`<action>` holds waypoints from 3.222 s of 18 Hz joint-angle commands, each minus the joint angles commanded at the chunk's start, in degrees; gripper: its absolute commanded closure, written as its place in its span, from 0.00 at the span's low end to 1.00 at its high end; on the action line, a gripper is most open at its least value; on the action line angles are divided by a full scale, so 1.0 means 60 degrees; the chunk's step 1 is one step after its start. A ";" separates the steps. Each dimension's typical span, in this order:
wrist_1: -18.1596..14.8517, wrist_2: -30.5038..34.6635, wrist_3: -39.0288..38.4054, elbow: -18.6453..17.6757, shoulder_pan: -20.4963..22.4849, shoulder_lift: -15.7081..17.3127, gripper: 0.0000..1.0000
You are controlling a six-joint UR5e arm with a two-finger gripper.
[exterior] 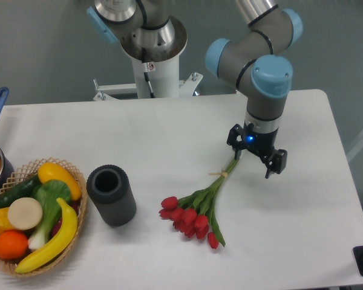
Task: Pick up the flowers from the table
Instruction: 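Move the open gripper toward the tulip bunch and lower it, then lower the gripper onto the tulip stems below the blooms and close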
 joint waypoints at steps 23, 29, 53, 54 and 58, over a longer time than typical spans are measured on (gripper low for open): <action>0.0571 -0.0527 -0.2186 0.0249 -0.1085 -0.1260 0.00; 0.0571 -0.0527 -0.2186 0.0190 -0.1158 -0.1318 0.00; 0.0601 -0.0513 -0.2200 0.0293 -0.1261 -0.1450 0.60; 0.0601 -0.0513 -0.2200 0.0293 -0.1261 -0.1436 0.61; 0.0601 -0.0513 -0.2186 0.0336 -0.1246 -0.1392 0.62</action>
